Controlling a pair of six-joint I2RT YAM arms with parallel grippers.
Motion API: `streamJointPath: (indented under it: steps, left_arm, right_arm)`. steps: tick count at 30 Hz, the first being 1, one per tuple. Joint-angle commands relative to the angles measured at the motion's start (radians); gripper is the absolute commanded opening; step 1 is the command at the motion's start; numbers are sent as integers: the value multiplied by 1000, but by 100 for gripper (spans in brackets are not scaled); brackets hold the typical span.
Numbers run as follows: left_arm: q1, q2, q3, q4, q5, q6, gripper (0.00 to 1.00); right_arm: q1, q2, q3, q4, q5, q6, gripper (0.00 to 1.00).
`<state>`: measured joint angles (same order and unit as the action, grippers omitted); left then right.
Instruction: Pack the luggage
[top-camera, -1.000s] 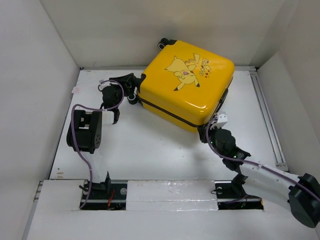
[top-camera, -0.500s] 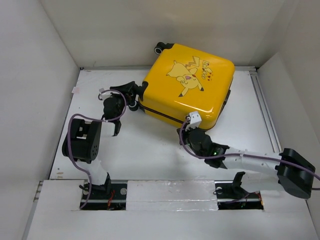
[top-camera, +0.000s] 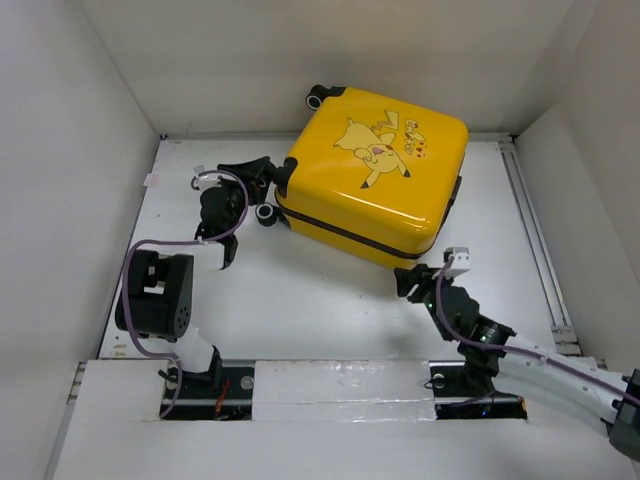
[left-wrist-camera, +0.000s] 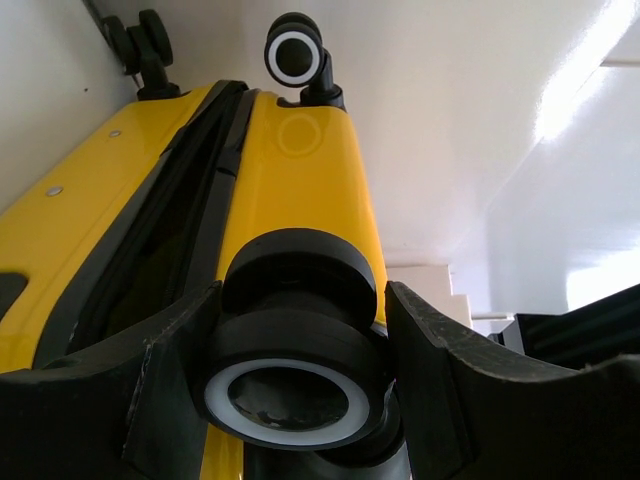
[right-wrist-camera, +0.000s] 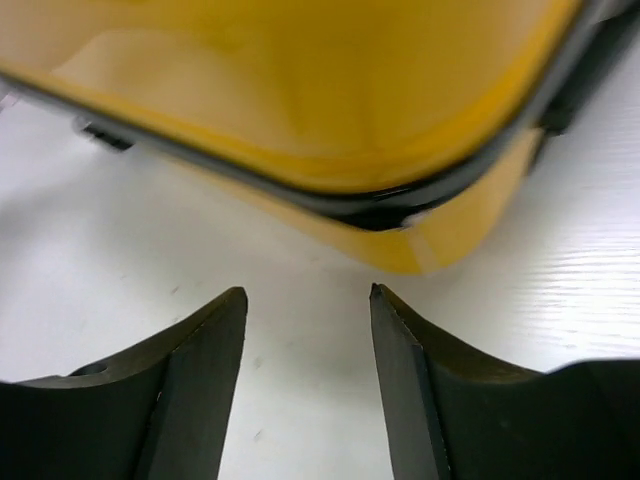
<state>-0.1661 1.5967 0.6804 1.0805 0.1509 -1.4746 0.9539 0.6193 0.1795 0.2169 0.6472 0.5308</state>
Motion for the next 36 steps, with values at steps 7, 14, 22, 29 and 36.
streamJointPath:
  steps: [7, 14, 22, 29, 36]
  left_arm:
    - [0, -61, 222, -66, 9, 148, 0]
    - [11, -24, 197, -68, 9, 158, 0]
    - [11, 6, 134, -25, 9, 139, 0]
    - [11, 34, 87, 36, 9, 129, 0]
    - [11, 34, 59, 65, 9, 138, 0]
  right_arm:
    - [-245, 98, 106, 12, -141, -64, 61]
    - [-353, 218, 153, 90, -288, -167, 63]
    - [-388, 289, 166, 191, -376, -198, 26]
    - [-388, 242, 147, 187, -363, -187, 0]
    - [-325, 145, 137, 95, -356, -178, 0]
